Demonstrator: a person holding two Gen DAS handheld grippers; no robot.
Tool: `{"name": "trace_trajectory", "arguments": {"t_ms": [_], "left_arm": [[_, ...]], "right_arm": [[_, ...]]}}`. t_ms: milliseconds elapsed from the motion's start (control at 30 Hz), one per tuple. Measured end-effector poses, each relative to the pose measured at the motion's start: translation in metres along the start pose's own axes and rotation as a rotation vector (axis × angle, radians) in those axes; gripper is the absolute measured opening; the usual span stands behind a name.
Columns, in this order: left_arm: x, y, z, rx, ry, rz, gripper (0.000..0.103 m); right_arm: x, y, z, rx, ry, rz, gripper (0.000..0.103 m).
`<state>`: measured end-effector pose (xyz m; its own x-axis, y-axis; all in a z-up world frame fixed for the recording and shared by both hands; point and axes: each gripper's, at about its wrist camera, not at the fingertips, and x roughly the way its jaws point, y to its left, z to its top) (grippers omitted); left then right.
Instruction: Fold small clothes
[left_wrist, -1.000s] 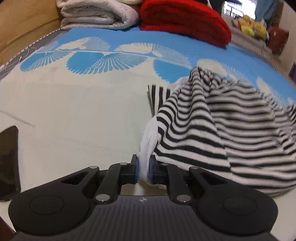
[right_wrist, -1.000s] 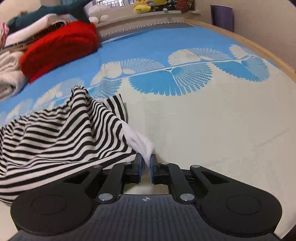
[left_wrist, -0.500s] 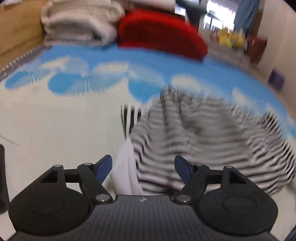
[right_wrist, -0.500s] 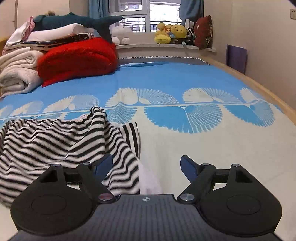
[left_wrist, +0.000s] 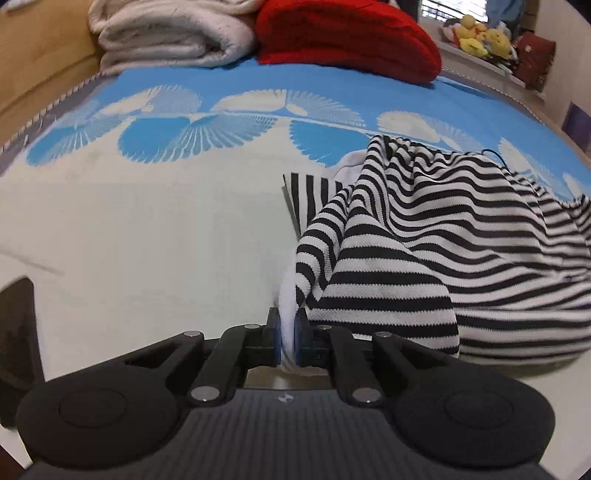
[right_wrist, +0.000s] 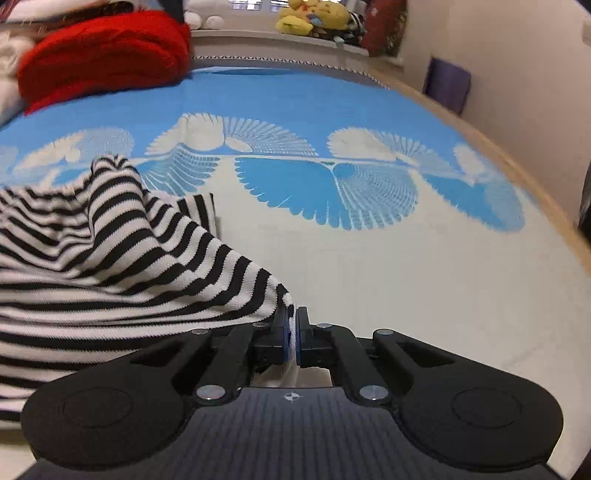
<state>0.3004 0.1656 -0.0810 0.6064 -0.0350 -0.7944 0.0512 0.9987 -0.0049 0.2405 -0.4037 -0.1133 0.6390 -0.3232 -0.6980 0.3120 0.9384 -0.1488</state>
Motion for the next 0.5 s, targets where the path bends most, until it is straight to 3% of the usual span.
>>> {"name": "trace_trajectory", "arguments": {"t_ms": [333,400,467,500], "left_arm": [[0.003,-0.025,-0.008,0.269,-0.108,0.308,0.008],[0.003,-0.03,-0.009,0.287,-0.11,0.309,0.01],[-0.003,-0.026,-0.01,0.262,-0.101,0.231,0.011],[-0.008,-0.023,-0.009,0.237,-0.113,0.213,0.017]], "right_arm": [[0.004,-0.004,0.0,0.048,0.02,-0.014,0.002],[0.002,-0.004,0.0,0.059,0.015,-0.013,0.002],[-0.003,-0.002,0.001,0.065,0.004,0.017,0.003],[-0.008,-0.002,0.002,0.076,-0.002,0.048,0.009]]}}
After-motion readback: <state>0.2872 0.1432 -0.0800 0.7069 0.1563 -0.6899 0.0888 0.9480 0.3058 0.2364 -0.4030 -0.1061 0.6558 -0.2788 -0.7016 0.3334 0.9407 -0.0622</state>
